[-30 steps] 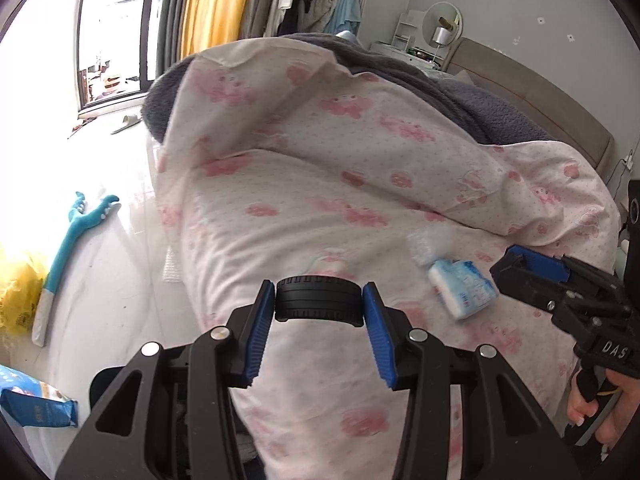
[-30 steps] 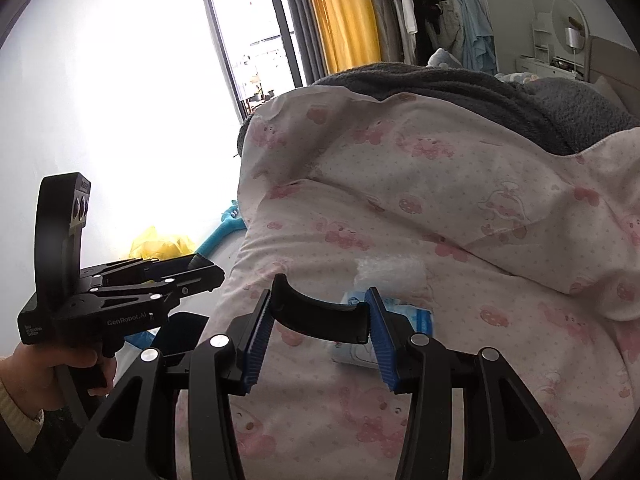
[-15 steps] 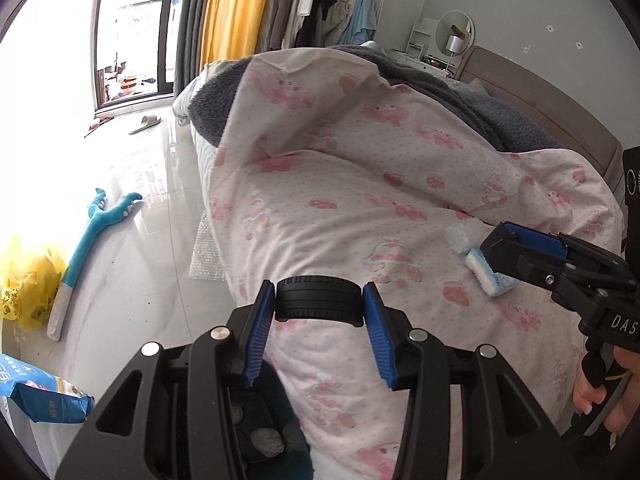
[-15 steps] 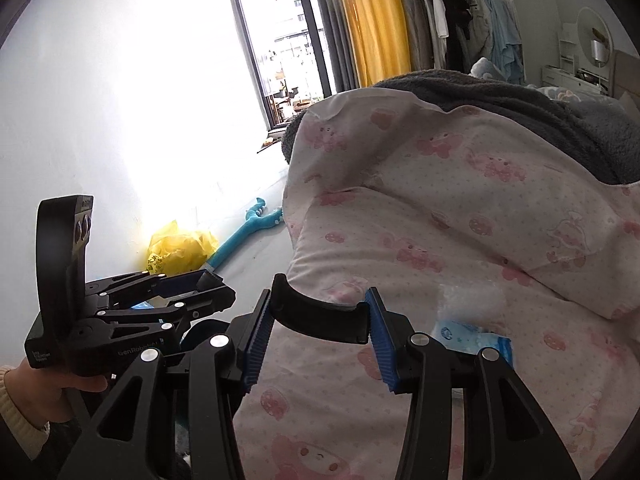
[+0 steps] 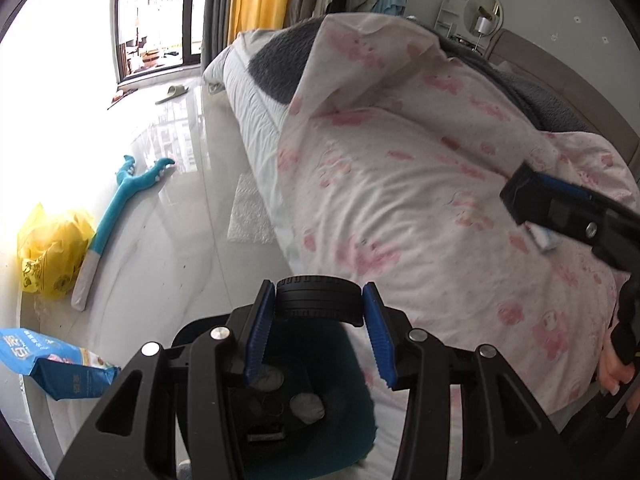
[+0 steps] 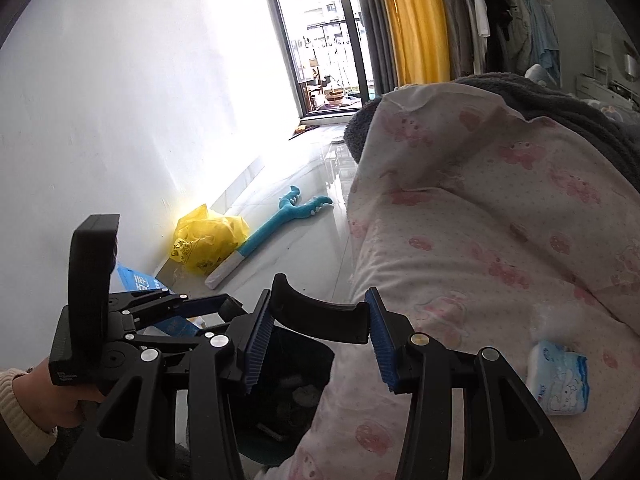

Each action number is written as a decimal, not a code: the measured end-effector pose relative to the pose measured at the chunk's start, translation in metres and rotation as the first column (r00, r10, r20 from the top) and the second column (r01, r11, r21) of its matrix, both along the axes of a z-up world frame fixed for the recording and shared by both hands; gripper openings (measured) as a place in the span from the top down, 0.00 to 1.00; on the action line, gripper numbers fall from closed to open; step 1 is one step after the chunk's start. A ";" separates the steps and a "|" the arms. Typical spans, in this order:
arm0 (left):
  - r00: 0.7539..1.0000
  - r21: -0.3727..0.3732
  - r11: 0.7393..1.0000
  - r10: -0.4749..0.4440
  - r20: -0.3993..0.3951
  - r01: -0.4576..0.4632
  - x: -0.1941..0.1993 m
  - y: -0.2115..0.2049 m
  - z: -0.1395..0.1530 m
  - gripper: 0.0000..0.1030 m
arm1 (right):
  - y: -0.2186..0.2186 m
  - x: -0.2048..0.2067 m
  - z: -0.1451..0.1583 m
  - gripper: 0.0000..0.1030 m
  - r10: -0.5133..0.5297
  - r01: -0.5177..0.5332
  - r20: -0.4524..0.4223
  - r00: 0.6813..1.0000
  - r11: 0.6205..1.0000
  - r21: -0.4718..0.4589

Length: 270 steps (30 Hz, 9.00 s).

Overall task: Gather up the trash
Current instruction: 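Open the left gripper over the bin to drop the black clip, then move both grippers back toward the duvet, then grasp the blue wipes pack with the right gripper while the left gripper grasps the bubble wrap roll, then carry the wipes pack and bubble wrap roll over the teal bin with both grippers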

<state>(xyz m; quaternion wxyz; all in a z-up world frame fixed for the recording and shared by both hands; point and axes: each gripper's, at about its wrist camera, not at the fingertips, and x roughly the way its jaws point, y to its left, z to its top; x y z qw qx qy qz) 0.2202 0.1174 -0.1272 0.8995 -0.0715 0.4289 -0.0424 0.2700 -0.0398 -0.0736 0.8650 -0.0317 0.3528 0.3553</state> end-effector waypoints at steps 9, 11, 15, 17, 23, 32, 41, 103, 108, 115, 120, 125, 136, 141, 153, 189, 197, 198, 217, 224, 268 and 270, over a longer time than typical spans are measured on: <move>0.993 0.015 1.000 0.018 -0.119 -0.016 -0.015 0.027 -0.031 0.55 | 0.047 -0.006 -0.005 0.54 0.061 -0.061 -0.031 0.998 0.998 -0.003; 0.987 0.006 1.000 0.027 -0.161 -0.026 -0.017 0.035 -0.041 0.55 | 0.057 -0.008 -0.008 0.54 0.071 -0.071 -0.039 0.997 0.997 -0.009; 0.973 -0.002 0.999 0.042 -0.225 -0.044 -0.021 0.046 -0.057 0.55 | 0.076 -0.011 -0.013 0.54 0.087 -0.088 -0.048 0.995 0.996 -0.024; 0.967 -0.013 0.999 0.043 -0.253 -0.047 -0.023 0.050 -0.063 0.53 | 0.084 -0.011 -0.016 0.54 0.095 -0.097 -0.052 0.994 0.995 -0.030; 0.954 0.012 0.997 0.078 -0.289 -0.078 -0.032 0.066 -0.067 0.32 | 0.107 -0.014 -0.024 0.54 0.111 -0.114 -0.068 0.991 0.993 -0.034; 0.963 0.015 0.991 0.130 -0.236 -0.130 -0.050 0.092 -0.046 0.19 | 0.131 -0.008 -0.045 0.54 0.113 -0.120 -0.122 0.986 0.992 -0.047; 0.978 -0.019 0.984 0.173 -0.113 -0.177 -0.068 0.115 -0.012 0.14 | 0.155 -0.008 -0.071 0.55 0.121 -0.139 -0.172 0.978 0.986 -0.096; 0.959 -0.042 0.999 0.040 0.282 -0.029 -0.019 0.002 0.094 0.14 | 0.002 0.009 -0.033 0.14 -0.047 0.045 -0.016 0.999 0.995 -0.093; 0.963 -0.049 0.999 0.017 0.270 -0.004 -0.007 -0.014 0.087 0.14 | -0.018 0.016 -0.030 0.12 -0.078 0.077 -0.016 0.997 0.994 -0.079; 0.966 -0.066 0.998 0.000 0.260 0.017 0.012 -0.034 0.081 0.14 | -0.049 0.028 -0.028 0.04 -0.137 0.136 -0.002 0.991 0.988 -0.071; 0.966 -0.068 0.997 -0.023 0.257 0.042 0.020 -0.052 0.080 0.14 | -0.076 0.034 -0.027 0.03 -0.197 0.198 0.014 0.980 0.978 -0.068; 0.967 -0.058 0.996 -0.045 0.252 0.062 0.027 -0.065 0.077 0.14 | -0.101 0.043 -0.031 0.03 -0.260 0.259 -0.006 0.966 0.964 -0.054; 0.967 -0.055 0.992 -0.097 0.234 0.113 0.041 -0.093 0.070 0.14 | -0.142 0.055 -0.040 0.03 -0.367 0.365 -0.003 0.930 0.926 -0.095; 0.966 -0.045 0.991 -0.112 0.231 0.126 0.046 -0.103 0.068 0.14 | -0.154 0.062 -0.052 0.03 -0.385 0.378 -0.082 0.919 0.922 -0.085; 0.965 -0.061 0.984 -0.151 0.212 0.168 0.060 -0.130 0.063 0.14 | -0.157 0.068 -0.065 0.03 -0.367 0.355 -0.191 0.910 0.930 -0.097; 0.970 -0.091 0.967 -0.228 0.088 0.236 0.106 -0.230 0.016 0.18 | -0.262 0.054 -0.048 0.27 -0.437 0.433 -0.146 0.887 0.899 -0.057; 0.973 -0.099 0.968 -0.224 0.058 0.229 0.118 -0.251 0.000 0.19 | -0.300 0.050 -0.053 0.27 -0.458 0.453 -0.092 0.884 0.889 -0.064; 0.973 -0.096 0.969 -0.225 0.057 0.230 0.119 -0.253 0.000 0.19 | -0.304 0.050 -0.053 0.27 -0.460 0.456 -0.092 0.883 0.888 -0.062; 0.985 -0.021 0.985 -0.171 0.004 0.171 0.152 -0.275 -0.015 0.38 | -0.326 0.048 -0.054 0.27 -0.449 0.446 -0.102 0.888 0.894 -0.054; 0.981 -0.036 0.980 -0.194 0.030 0.195 0.142 -0.266 -0.008 0.38 | -0.320 0.044 -0.045 0.27 -0.439 0.437 -0.087 0.894 0.898 -0.042; 0.999 -0.041 0.998 -0.048 0.025 0.049 0.031 -0.050 -0.002 0.38 | -0.059 0.037 0.006 0.27 -0.121 0.121 -0.003 0.993 0.993 -0.003; 0.999 -0.040 0.999 -0.034 0.001 0.034 0.028 -0.039 -0.009 0.38 | -0.043 0.036 0.005 0.27 -0.099 0.099 -0.003 0.995 0.995 -0.009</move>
